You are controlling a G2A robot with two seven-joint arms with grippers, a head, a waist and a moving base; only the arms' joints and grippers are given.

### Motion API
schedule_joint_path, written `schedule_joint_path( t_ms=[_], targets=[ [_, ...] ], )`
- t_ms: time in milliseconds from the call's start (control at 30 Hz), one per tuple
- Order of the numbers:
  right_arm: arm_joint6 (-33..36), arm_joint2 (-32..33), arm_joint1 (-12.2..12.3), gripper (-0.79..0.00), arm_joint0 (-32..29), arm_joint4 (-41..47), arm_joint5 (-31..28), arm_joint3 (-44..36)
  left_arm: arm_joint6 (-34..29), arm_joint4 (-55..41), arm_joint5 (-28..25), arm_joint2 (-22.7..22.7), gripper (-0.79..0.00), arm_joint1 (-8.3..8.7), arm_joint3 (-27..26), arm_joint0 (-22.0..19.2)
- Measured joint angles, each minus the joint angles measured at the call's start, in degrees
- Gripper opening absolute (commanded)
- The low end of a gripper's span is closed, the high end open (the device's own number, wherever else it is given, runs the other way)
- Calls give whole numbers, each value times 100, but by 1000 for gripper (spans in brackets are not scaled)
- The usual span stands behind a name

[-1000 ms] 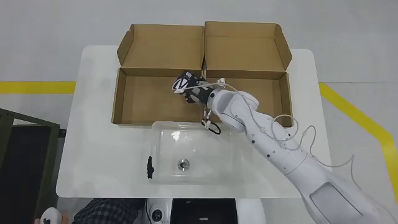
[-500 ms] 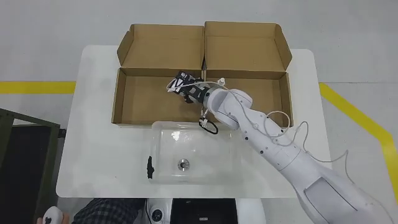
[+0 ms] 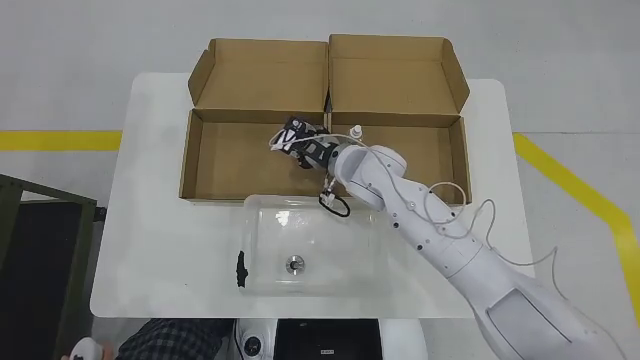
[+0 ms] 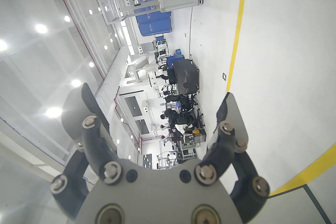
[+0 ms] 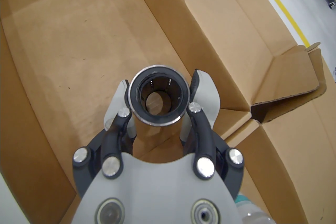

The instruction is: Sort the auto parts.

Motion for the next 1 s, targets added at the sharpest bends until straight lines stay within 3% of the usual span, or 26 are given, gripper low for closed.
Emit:
schedule_joint_path(
  t_ms=[300, 433, 1000],
  targets=[
    [-2, 267, 85, -262, -301, -251, -223, -744, 0, 0, 0, 0, 0, 0, 0, 0],
    [15, 409, 154, -259, -549, -337, -447, -1276, 0, 0, 0, 0, 0, 0, 0, 0],
    [176, 843, 579, -200, -2349, -1131, -1665, -3530, 0, 0, 0, 0, 0, 0, 0, 0]
  ],
)
